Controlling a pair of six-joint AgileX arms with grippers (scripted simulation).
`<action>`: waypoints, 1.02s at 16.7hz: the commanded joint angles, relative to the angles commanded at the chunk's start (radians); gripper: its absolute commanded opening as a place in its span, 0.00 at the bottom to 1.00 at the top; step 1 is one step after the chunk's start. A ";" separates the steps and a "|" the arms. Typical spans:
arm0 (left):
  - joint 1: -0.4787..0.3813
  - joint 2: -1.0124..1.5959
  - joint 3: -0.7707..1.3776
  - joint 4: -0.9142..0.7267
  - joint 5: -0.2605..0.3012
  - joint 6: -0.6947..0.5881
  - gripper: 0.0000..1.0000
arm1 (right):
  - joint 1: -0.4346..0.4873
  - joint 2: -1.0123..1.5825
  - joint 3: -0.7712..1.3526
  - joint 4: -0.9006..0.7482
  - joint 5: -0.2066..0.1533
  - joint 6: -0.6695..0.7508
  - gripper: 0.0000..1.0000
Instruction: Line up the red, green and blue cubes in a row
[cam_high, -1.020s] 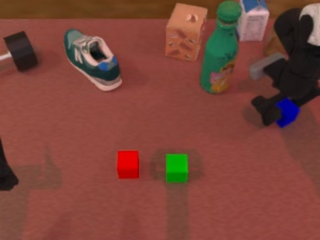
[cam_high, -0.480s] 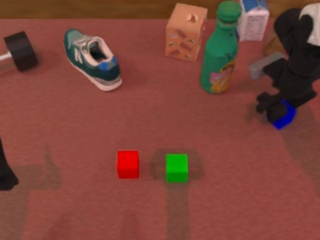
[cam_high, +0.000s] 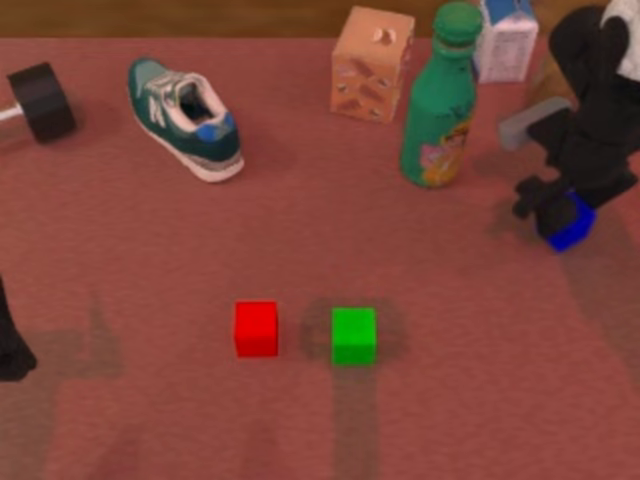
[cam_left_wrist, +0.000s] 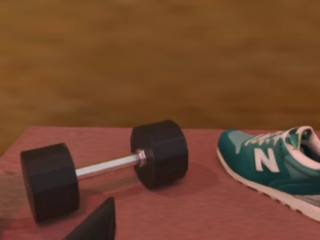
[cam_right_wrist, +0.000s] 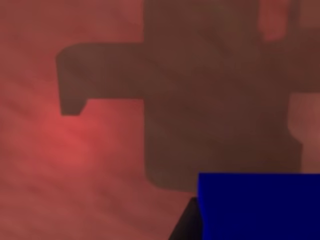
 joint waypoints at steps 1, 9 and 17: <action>0.000 0.000 0.000 0.000 0.000 0.000 1.00 | 0.002 -0.008 0.023 -0.031 -0.001 -0.001 0.00; 0.000 0.000 0.000 0.000 0.000 0.000 1.00 | 0.006 -0.059 0.136 -0.197 0.001 0.000 0.00; 0.000 0.000 0.000 0.000 0.000 0.000 1.00 | 0.104 -0.112 0.072 -0.183 0.004 0.218 0.00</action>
